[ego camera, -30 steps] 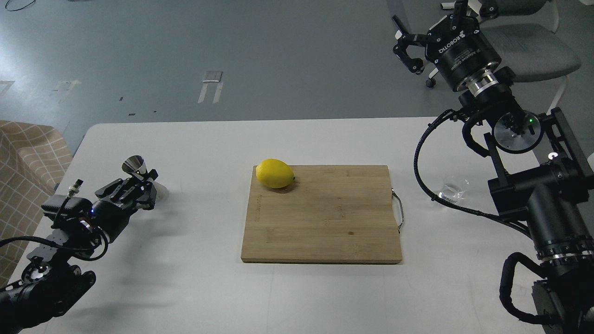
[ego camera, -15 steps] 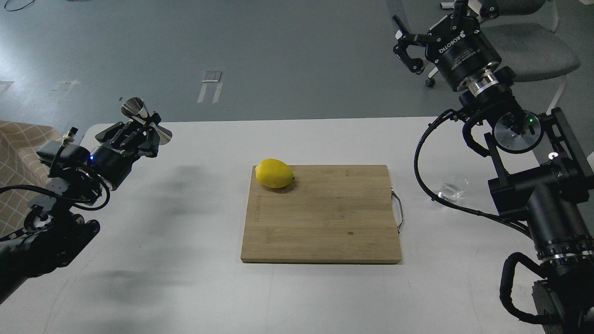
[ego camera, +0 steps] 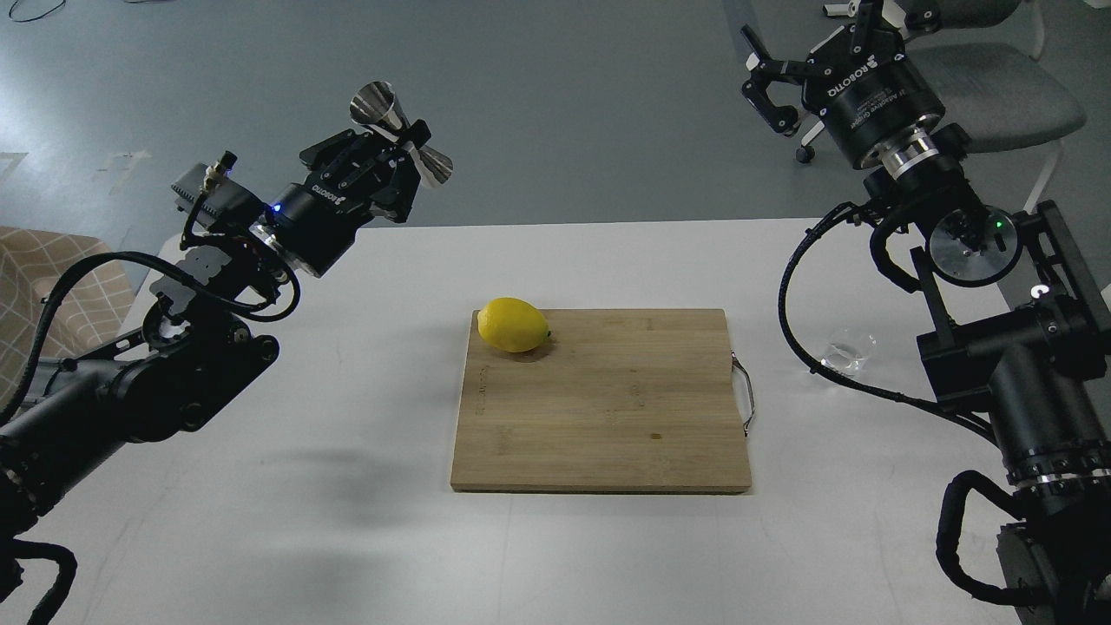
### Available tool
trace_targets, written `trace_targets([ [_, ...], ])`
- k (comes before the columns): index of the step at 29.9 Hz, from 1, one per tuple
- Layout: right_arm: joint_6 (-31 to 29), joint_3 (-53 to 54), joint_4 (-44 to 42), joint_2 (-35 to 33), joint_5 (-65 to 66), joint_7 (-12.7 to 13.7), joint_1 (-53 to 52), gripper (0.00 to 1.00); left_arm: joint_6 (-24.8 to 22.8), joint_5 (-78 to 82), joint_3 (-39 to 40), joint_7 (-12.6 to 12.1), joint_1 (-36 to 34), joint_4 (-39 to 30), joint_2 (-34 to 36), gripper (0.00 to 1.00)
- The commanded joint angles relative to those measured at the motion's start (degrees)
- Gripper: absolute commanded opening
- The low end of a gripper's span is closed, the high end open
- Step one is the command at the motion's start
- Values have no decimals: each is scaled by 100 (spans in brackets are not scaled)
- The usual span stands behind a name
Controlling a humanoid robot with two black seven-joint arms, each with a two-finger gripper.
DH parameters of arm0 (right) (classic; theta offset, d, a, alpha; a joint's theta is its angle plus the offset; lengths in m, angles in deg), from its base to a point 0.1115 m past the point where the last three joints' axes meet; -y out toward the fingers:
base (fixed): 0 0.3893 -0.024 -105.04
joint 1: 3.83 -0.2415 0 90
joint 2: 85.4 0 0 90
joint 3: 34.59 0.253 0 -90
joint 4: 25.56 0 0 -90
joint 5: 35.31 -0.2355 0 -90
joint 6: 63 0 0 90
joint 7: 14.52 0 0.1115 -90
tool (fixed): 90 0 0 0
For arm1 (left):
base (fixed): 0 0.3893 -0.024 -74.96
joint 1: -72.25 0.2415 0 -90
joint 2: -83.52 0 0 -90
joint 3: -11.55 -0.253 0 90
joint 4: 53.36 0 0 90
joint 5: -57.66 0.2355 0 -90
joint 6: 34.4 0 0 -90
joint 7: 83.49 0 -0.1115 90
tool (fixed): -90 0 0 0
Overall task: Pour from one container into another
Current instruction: 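Lift the jigger with the left gripper and carry it over the board, then lower the jigger with the left gripper onto the cutting board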
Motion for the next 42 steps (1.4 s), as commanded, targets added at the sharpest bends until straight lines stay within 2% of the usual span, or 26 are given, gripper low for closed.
trace_targets([
  [1, 0, 42, 0, 8, -1, 0, 0, 100, 0, 14, -356, -1, -211, -243, -235, 13],
  [10, 0, 95, 0, 0, -1, 0, -9, 100, 0, 31, -1288, -1, -598, -244, -938, 13],
  [25, 0, 174, 0, -9, -1, 0, 0, 100, 0, 954, -2334, -1, -563, -138, -1685, 13],
  [28, 0, 218, -9, -9, -1, 0, 0, 100, 0, 954, -2432, -1, -563, -121, -1747, 13],
  [42, 0, 218, -18, -9, -1, 0, 0, 100, 0, 1200, -2485, -1, -511, 837, -2090, 13],
])
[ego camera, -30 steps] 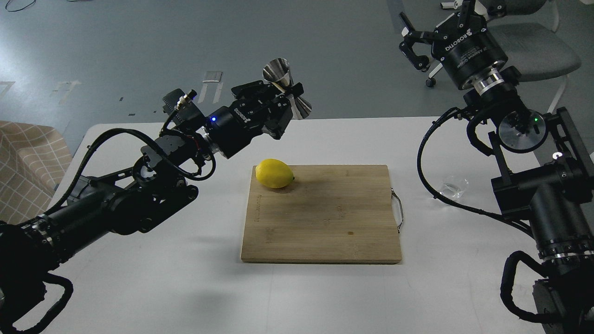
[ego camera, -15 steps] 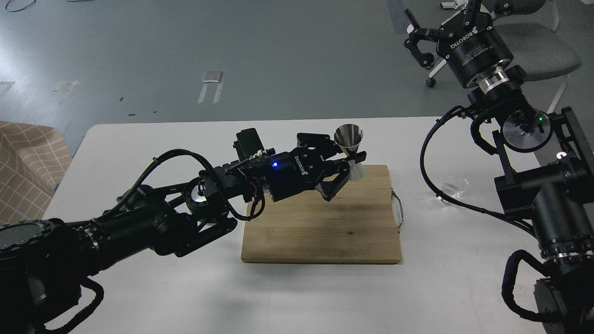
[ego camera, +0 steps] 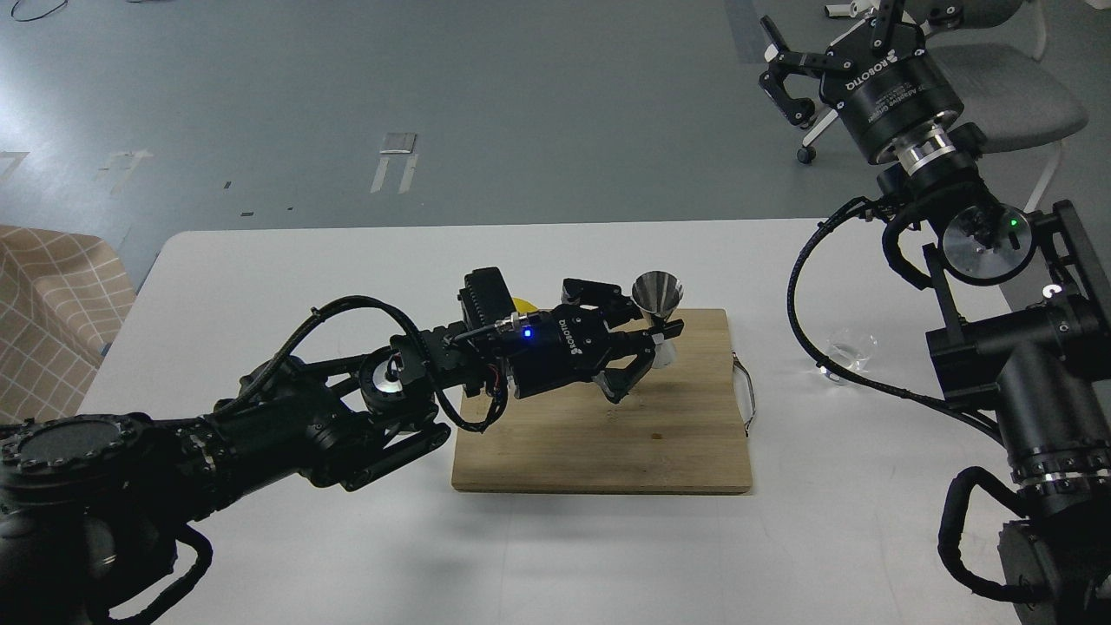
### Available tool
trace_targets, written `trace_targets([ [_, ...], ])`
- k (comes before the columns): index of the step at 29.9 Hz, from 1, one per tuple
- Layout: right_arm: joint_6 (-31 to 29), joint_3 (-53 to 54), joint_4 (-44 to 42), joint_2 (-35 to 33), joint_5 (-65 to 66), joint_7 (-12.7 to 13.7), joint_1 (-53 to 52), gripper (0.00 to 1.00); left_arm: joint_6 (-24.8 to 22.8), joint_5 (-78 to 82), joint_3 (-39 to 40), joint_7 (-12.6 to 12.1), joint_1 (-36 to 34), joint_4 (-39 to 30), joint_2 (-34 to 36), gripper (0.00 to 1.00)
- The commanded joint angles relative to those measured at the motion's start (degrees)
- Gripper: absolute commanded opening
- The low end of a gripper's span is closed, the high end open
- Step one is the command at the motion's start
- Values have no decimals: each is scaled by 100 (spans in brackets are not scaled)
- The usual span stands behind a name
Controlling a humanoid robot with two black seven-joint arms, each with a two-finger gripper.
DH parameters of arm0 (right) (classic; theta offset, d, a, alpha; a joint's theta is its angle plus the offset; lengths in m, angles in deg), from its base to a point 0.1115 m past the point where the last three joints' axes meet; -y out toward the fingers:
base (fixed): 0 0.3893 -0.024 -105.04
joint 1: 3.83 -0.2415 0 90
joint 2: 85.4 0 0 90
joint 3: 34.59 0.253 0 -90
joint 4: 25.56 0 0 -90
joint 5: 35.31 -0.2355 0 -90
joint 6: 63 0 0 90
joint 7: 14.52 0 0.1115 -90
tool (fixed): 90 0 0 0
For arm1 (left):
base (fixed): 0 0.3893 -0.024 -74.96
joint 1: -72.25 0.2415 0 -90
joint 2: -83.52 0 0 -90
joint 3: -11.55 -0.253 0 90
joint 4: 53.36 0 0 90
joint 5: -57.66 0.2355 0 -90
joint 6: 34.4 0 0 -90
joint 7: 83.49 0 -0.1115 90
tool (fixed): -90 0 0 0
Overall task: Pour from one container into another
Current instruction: 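Lower the jigger with the left gripper onto the cutting board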
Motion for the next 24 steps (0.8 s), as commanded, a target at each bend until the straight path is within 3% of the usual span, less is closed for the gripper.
trace_targets([
  [1, 0, 2, 0, 0, -1, 0, 0, 100, 0, 129, -8, 1, 28, 117, -25, 13],
  [8, 0, -7, 0, 0, -1, -9, 0, 100, 0, 120, -658, 1, 28, 345, -25, 13],
  [24, 0, -7, 0, 0, -1, 0, 0, 100, 0, 120, -685, 1, 19, 407, 10, 13],
])
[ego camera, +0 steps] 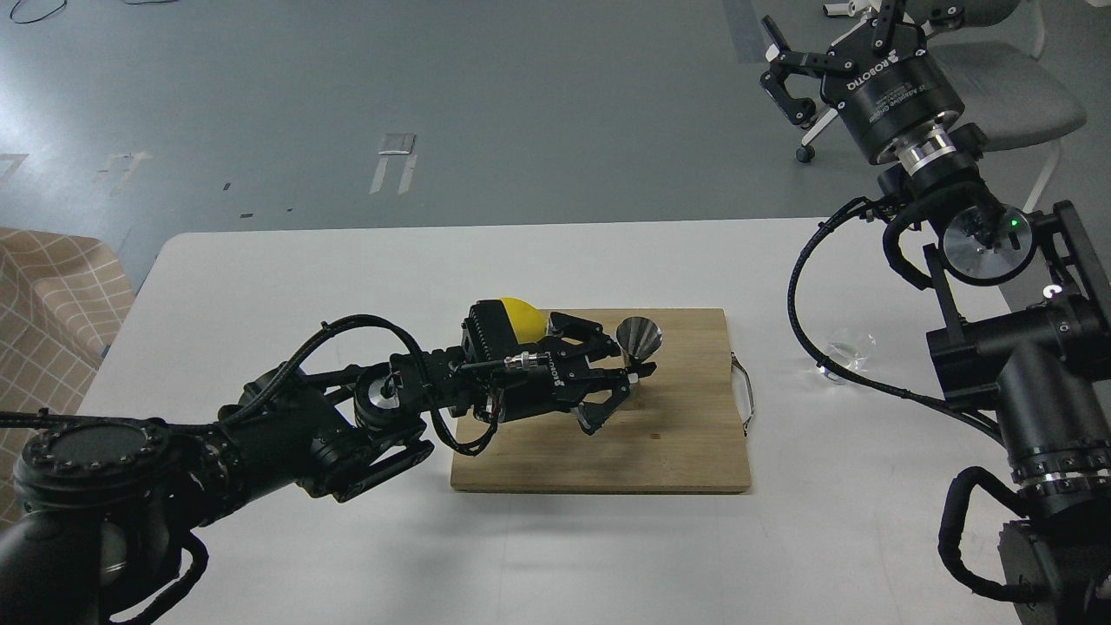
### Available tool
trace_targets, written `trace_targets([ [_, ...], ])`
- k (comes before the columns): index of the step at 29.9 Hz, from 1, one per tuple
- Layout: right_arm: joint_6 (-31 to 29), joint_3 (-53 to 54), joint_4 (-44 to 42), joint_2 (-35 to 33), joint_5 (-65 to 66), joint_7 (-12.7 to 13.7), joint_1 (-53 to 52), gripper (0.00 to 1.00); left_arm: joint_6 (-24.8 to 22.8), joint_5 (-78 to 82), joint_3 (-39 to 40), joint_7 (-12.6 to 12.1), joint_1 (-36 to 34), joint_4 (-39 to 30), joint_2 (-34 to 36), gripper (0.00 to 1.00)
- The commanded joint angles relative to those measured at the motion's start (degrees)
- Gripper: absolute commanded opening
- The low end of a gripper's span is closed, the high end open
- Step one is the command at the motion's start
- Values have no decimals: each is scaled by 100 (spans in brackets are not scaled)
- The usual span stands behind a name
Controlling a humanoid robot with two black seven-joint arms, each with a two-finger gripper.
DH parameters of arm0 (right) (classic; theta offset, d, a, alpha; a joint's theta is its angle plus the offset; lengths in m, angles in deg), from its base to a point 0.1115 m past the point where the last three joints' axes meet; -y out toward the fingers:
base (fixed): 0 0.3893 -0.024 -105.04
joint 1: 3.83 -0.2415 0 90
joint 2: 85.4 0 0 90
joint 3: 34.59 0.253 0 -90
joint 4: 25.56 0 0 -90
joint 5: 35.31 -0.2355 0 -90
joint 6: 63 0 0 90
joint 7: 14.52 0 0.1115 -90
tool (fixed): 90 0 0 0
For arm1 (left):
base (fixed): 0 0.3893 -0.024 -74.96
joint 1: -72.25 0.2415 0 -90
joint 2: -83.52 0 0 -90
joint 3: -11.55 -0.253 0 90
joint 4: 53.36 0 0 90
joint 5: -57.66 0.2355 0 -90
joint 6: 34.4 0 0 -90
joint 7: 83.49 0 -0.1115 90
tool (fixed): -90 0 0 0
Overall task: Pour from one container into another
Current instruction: 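Lower the jigger with the left gripper onto the cutting board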
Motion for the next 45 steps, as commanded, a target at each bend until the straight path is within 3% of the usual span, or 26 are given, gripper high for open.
trace_targets([
  [1, 0, -4, 9, 0, 0, 10, 0, 100, 0, -3, 3, 0, 1, 0, 48, 13],
  [28, 0, -4, 18, 8, 0, 1, 0, 100, 0, -64, -6, 0, 133, 281, 110, 18],
  [36, 0, 5, 18, 8, 0, 1, 0, 100, 0, -99, 21, 0, 133, 272, 110, 44],
  [38, 0, 5, 18, 8, 0, 10, 0, 100, 0, -143, 21, 0, 133, 272, 101, 64],
  [45, 0, 5, 18, 0, 0, 10, 0, 100, 0, -170, 30, 0, 133, 272, 101, 72],
])
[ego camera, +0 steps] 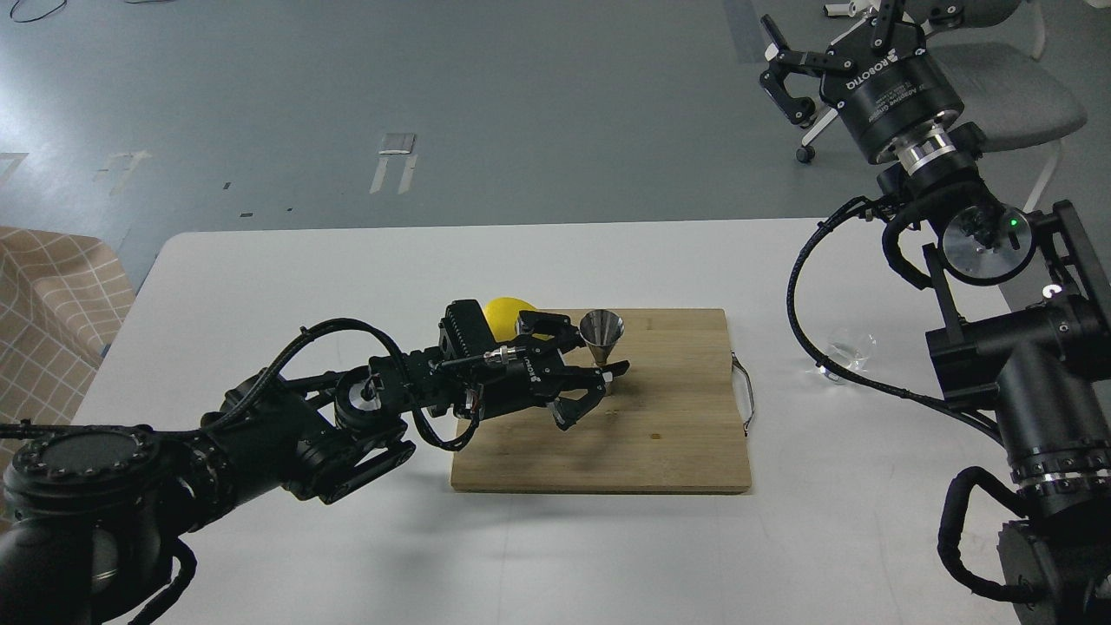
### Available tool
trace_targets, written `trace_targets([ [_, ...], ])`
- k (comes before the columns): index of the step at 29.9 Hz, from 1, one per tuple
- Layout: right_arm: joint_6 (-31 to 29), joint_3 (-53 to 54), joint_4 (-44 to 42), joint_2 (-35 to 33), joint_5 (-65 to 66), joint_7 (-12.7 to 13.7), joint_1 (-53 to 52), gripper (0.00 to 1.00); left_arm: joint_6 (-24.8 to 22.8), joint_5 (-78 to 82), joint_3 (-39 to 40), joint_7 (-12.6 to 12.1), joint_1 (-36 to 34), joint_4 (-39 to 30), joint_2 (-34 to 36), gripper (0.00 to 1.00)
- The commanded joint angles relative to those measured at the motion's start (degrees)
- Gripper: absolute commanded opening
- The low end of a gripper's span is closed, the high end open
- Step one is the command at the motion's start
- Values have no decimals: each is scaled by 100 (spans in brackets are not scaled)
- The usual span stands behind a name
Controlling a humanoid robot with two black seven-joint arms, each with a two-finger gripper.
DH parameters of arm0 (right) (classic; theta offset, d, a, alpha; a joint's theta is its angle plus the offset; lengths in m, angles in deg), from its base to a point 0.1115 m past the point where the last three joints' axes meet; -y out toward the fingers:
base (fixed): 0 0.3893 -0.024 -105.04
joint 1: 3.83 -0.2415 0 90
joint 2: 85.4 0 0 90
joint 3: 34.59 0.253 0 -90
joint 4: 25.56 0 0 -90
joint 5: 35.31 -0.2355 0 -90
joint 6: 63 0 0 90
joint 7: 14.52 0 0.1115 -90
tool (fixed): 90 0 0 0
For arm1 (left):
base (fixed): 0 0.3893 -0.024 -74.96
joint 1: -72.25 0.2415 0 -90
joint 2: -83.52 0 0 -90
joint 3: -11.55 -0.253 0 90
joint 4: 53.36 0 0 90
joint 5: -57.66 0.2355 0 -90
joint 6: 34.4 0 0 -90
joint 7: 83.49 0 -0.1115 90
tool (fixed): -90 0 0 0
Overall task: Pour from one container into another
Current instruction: 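Lower the jigger with the left gripper onto the cutting board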
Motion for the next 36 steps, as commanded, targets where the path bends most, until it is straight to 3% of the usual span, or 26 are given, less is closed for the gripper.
trace_targets([
  [1, 0, -8, 0, -9, 0, 5, 0, 100, 0, -3, 10, -2, -2, 0, 8, 73],
  [7, 0, 1, -8, -9, 0, 5, 0, 100, 0, -3, 10, -2, 7, -8, 34, 78],
  [36, 0, 28, -17, -9, 0, -4, 0, 100, 0, -64, 1, -2, 244, -131, 456, 79],
])
